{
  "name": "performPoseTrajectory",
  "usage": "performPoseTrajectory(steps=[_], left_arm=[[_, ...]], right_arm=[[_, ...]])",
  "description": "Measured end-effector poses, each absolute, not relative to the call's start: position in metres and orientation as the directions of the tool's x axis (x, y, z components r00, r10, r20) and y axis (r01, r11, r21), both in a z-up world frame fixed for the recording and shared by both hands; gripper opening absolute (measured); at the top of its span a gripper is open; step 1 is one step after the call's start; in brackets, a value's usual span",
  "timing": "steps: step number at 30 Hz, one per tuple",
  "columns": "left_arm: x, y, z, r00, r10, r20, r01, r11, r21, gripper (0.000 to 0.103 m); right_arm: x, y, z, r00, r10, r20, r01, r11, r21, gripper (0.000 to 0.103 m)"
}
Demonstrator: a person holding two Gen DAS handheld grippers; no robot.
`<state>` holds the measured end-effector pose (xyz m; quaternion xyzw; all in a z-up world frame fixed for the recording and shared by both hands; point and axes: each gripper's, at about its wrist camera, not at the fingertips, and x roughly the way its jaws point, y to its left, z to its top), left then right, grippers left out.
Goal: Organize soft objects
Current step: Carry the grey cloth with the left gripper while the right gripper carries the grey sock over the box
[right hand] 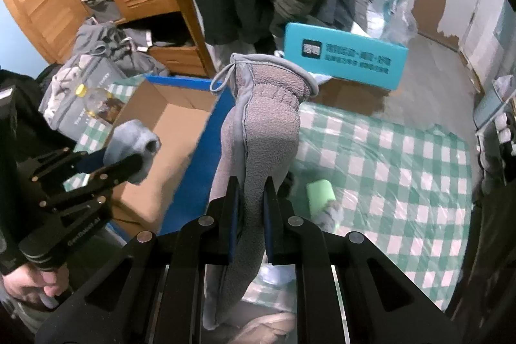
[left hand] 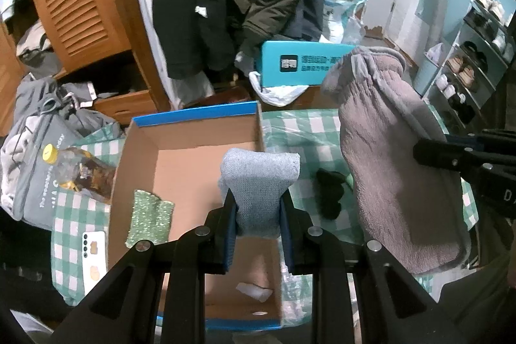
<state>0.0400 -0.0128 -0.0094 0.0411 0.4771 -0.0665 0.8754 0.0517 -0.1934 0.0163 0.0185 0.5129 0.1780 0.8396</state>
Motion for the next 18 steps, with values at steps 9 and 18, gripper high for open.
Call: performPoseTrajectory(steps=[9,18], left_arm=[[0.036,0.023,-0.005,0.551,-0.047,-0.833,0.101,0.995,0.011,0.024],[0.032,0.059,-0.010,0.546,-0.028,-0.837,0.044,0.999,-0.005,0.024]], right_arm=[[0.058,-0.160,0.026,0.405,0.337,-0.850,-0.322,0.923,0.212,0.012],[0.065,-0.125,0.027,0.386,0.351,-0.853,-0.358,0.909,0.212,0.012]])
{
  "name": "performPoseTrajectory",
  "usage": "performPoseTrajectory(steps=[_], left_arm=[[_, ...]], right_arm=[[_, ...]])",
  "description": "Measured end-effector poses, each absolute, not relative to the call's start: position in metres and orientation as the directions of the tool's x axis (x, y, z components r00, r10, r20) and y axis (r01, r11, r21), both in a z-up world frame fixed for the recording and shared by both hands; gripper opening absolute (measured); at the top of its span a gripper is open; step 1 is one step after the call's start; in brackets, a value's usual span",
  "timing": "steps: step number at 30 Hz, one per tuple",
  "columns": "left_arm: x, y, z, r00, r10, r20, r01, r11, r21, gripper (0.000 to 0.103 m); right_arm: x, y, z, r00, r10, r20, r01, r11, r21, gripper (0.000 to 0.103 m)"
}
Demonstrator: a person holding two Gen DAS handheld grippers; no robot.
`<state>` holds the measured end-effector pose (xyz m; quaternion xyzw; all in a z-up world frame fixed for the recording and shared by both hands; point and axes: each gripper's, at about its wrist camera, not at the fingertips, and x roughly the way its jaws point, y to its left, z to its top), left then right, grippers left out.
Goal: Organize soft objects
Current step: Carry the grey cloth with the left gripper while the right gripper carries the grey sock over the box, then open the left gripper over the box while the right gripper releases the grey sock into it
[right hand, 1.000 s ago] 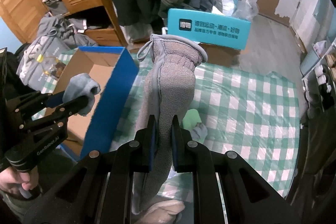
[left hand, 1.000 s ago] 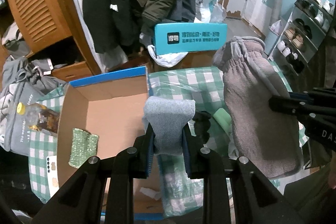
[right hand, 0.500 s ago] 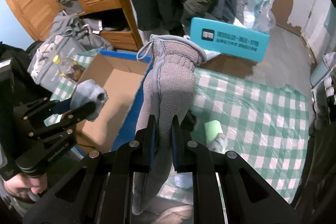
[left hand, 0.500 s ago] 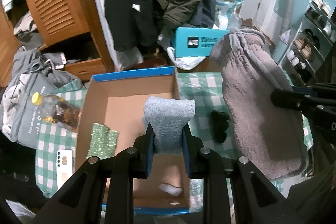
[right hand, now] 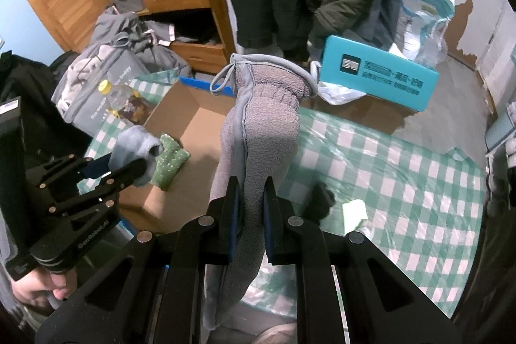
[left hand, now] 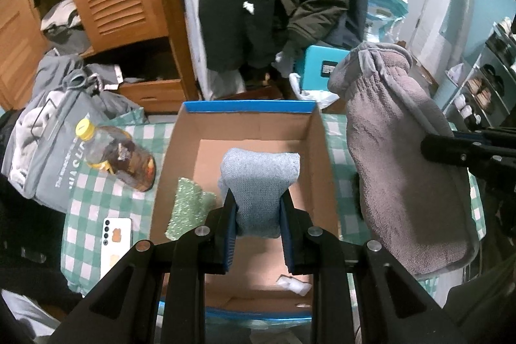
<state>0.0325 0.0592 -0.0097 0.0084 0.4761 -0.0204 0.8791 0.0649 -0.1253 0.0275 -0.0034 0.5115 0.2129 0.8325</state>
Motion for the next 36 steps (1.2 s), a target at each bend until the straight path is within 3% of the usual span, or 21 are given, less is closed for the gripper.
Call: performPoseTrajectory(steps=[28,33,35,36], left_arm=[[0.042,0.122,-0.054,0.455,0.013,-0.891,-0.079,0.997,-0.025,0.024],[0.044,0.123,-0.055,0.448,0.019,-0.894,-0.086,0.996,-0.022,0.033],[0.044,0.122,-0.055,0.450,0.025,-0.893,-0.089,0.996,-0.017,0.049],[0.044,0.122,-0.055,0.455,0.029,-0.890,-0.091,0.996,-0.015,0.052]], right_arm=[[0.089,-0.024,-0.020,0.254,0.346,-0.903,-0.439,0.873,0.211,0.012],[0.092,-0.019,-0.030,0.231,0.342,-0.911,-0.435,0.874,0.218,0.012],[0.093,-0.018,-0.034,0.226,0.335,-0.915,-0.433,0.876,0.214,0.014],[0.093,-0.018,-0.035,0.224,0.333,-0.916,-0.433,0.876,0.213,0.018]])
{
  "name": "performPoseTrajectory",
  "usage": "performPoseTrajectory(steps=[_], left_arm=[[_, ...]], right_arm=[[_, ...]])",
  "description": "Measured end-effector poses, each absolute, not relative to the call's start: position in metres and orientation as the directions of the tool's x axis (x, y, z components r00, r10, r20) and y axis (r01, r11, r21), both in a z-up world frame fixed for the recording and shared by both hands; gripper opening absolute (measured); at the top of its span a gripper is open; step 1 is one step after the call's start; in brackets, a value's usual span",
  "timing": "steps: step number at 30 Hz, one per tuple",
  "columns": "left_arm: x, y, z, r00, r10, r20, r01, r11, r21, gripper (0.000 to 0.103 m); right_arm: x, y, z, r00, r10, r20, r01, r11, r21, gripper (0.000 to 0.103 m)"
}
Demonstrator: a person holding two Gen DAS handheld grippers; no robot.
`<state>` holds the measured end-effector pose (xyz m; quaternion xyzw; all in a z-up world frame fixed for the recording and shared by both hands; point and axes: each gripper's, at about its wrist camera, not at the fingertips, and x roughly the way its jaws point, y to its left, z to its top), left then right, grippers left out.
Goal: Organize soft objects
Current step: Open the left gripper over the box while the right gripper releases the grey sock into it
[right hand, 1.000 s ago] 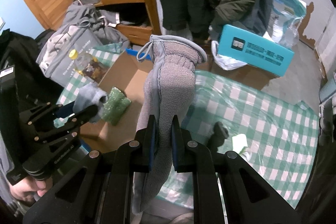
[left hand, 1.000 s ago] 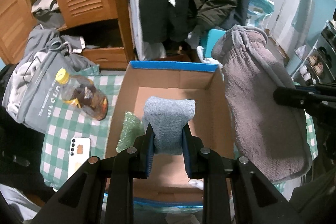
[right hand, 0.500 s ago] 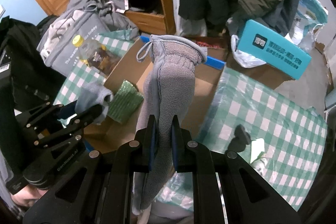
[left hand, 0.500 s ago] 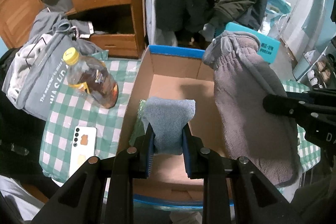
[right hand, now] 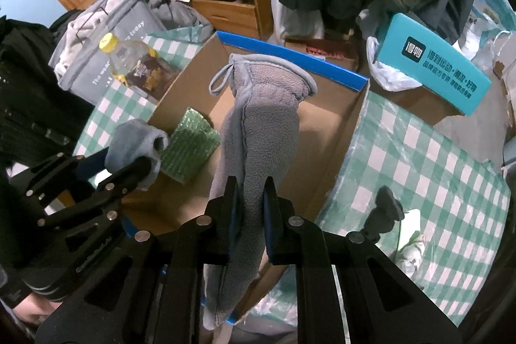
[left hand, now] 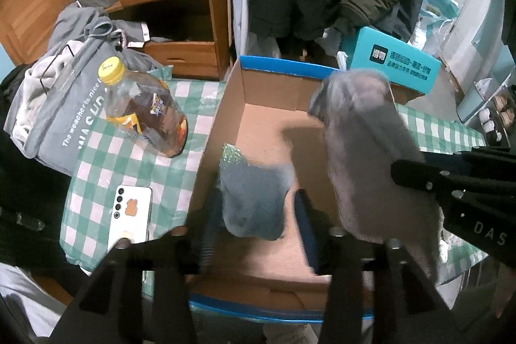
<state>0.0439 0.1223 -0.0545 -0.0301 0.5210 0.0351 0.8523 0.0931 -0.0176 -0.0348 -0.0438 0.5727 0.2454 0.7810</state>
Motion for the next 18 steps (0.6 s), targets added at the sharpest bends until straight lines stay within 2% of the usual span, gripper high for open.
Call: performPoseTrajectory(steps=[3,5,6,11,13,18], left_arm=[[0.043,0.123,-0.053,0.462,0.031,-0.887,-0.095,0.995,-0.014,0.066],[0.043,0.123,-0.052,0.466,0.038,-0.884,-0.098,0.995,-0.008,0.071],[0.043,0.123,-0.052,0.465,0.038,-0.884,-0.097,0.995,-0.008,0.072],[0.041,0.120,-0.050,0.466,0.041,-0.884,-0.092,0.996,-0.003,0.076],[0.041,0.119,-0.049,0.469,0.042,-0.882,-0.089,0.996,0.000,0.076],[0.040,0.115,-0.047,0.475,0.042,-0.879,-0.082,0.997,0.003,0.077]], right_arm=[[0.093,-0.018,-0.036,0.231,0.324,-0.917,-0.431,0.880,0.202,0.020],[0.093,-0.019,-0.035,0.231,0.321,-0.919,-0.430,0.881,0.200,0.030],[0.093,-0.020,-0.035,0.232,0.321,-0.918,-0.428,0.881,0.200,0.035],[0.091,-0.025,-0.032,0.245,0.319,-0.916,-0.424,0.884,0.195,0.040],[0.090,-0.027,-0.030,0.250,0.320,-0.914,-0.419,0.887,0.196,0.047],[0.089,-0.032,-0.027,0.257,0.322,-0.911,-0.415,0.888,0.197,0.050]])
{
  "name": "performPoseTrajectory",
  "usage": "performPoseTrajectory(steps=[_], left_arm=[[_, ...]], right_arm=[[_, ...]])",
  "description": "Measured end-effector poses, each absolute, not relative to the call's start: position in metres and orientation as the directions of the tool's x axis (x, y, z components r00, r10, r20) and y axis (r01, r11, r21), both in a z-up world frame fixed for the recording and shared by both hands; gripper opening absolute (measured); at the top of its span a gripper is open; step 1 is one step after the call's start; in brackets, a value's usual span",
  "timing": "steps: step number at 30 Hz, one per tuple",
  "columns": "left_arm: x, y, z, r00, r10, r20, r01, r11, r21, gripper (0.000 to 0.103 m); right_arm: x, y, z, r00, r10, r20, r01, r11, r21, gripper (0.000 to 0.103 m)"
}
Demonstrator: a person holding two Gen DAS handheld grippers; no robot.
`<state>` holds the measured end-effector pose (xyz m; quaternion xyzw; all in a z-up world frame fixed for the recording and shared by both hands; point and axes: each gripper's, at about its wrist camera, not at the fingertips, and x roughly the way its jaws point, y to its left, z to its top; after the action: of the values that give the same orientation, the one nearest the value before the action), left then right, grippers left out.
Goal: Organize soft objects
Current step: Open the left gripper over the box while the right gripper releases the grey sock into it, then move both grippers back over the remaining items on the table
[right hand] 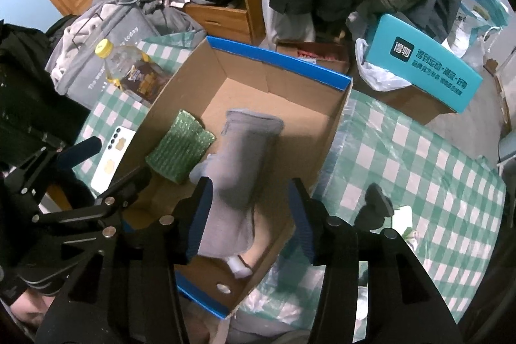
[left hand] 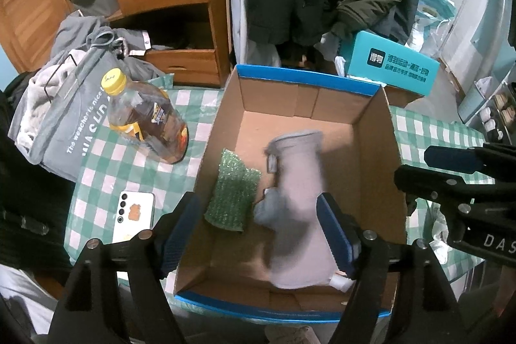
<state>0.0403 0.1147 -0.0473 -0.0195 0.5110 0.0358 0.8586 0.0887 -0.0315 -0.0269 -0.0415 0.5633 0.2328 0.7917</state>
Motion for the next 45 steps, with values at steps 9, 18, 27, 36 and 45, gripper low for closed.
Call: performPoseTrajectory(steps=[9,18,27,36,45], left_arm=[[0.041,0.105,-0.045,0.483,0.033,-0.875,-0.062,0.998,0.004,0.080],[0.042,0.082,-0.044,0.481,0.023,-0.877,-0.021,1.000,0.014,0.081],[0.042,0.052,-0.042,0.485,0.009,-0.875,0.039,0.999,0.033,0.081],[0.043,0.019,-0.042,0.477,-0.009,-0.879,0.092,0.995,0.040,0.081],[0.041,-0.014,-0.042,0.477,-0.030,-0.878,0.147,0.988,0.046,0.087]], right_arm=[[0.085,-0.042,-0.023,0.273,0.312,-0.910,-0.401,0.897,0.187,0.058],[0.082,-0.065,-0.024,0.282,0.297,-0.912,-0.372,0.910,0.181,0.059],[0.079,-0.101,-0.030,0.284,0.274,-0.919,-0.318,0.931,0.179,0.059],[0.076,-0.138,-0.030,0.299,0.252,-0.920,-0.264,0.949,0.174,0.059],[0.067,-0.171,-0.041,0.289,0.228,-0.930,-0.232,0.959,0.163,0.061]])
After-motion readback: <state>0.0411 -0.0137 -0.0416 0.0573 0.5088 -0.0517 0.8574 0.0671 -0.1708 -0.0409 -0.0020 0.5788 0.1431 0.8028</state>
